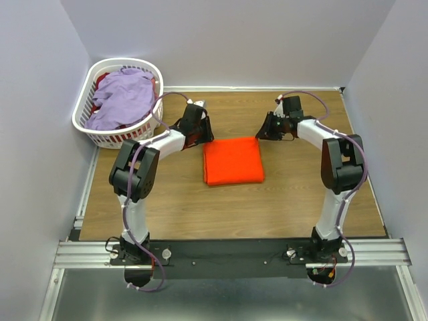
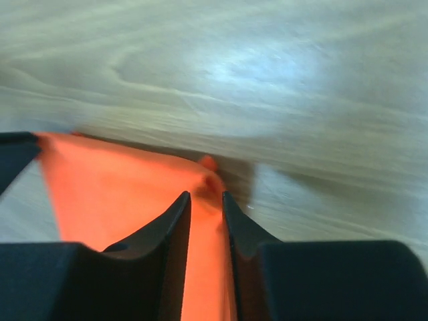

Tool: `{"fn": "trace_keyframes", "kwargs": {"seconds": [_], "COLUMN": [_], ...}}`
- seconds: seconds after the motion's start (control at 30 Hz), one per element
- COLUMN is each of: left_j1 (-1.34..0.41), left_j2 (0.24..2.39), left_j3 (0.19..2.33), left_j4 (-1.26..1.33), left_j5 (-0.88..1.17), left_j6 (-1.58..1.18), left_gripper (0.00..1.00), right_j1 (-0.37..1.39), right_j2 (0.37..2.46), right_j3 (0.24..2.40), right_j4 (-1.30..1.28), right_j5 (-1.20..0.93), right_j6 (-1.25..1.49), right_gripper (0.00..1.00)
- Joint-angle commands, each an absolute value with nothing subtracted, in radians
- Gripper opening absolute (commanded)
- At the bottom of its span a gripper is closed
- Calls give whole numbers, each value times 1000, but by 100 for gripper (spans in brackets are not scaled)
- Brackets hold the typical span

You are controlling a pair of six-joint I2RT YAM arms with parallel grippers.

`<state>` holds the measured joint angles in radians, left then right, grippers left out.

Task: Fold and stack the t-shirts
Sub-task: Fold the tshirt

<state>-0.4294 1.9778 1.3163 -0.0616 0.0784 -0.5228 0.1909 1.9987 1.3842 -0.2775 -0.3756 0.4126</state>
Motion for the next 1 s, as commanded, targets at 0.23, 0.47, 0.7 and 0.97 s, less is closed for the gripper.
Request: {"fn": "trace_keyframes", "kwargs": {"seconds": [0.23,0.47,0.7,0.97], "left_j1": [-436,-394,-354,-432], "left_j2": [1787,1940,1968,1645], "left_j3": [1019,1080,1085,914], "left_j4": [234,295,296,262], "left_j5": [233,207,250,261], "left_j6": [-592,-615,-607,-606], "left_gripper": [47,38,41,55], "right_j1": [203,155,95,101], "right_j2": [1926,2114,2172,1821], "right_j3": [1140,1141,1114,862], "right_j4": [176,454,534,554], "right_j5": [-732,-788,-828,-874], "right_j6": [612,758,792,833], "right_gripper": [41,40,41,54]}}
